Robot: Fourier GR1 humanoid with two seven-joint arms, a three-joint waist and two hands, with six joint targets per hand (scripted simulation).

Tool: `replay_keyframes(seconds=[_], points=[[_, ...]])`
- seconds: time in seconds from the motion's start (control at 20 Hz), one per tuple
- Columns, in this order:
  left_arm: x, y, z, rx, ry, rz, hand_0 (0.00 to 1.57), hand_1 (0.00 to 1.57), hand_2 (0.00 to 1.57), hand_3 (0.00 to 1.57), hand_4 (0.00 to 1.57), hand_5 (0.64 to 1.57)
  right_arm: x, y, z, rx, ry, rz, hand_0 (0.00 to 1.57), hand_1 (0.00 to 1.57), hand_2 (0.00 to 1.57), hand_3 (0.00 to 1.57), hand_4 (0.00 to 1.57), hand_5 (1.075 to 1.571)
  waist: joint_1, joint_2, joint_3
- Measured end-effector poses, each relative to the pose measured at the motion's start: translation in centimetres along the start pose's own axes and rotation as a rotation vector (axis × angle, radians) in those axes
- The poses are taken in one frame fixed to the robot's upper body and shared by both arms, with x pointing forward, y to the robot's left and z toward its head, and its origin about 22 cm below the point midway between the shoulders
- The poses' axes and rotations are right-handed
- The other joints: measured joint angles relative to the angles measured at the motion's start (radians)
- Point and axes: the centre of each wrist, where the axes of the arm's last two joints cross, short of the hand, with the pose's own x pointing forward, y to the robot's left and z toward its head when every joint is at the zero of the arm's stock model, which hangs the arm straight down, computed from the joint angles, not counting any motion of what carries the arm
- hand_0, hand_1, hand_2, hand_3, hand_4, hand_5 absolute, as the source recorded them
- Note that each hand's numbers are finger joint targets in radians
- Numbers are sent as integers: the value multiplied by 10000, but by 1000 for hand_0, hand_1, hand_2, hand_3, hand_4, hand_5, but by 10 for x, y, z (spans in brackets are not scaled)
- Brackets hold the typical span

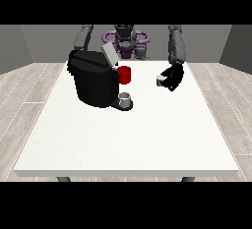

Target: Insert the coffee pod into the coffee machine and close the lid

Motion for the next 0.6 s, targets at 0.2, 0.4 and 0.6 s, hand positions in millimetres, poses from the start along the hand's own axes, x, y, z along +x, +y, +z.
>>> replay_keyframes(seconds=[0.2,0.4,0.6], points=[[11,-5,-7,-389,-117,454,1511,1511,1436,1300,568,1571,-14,-14,6,-154,538,-7,0,0,0,0,259,1571,213,-541,-6],[27,4,-18,-478,-375,593,1420,1420,1392,1289,596,1571,-18,-13,4,-140,647,52,0,0,0,0,286,1571,269,-766,-10],[44,3,-27,-659,-422,973,1256,1256,1311,1263,576,1571,-28,-13,12,-52,1068,181,0,0,0,0,272,1571,281,-1271,-11]])
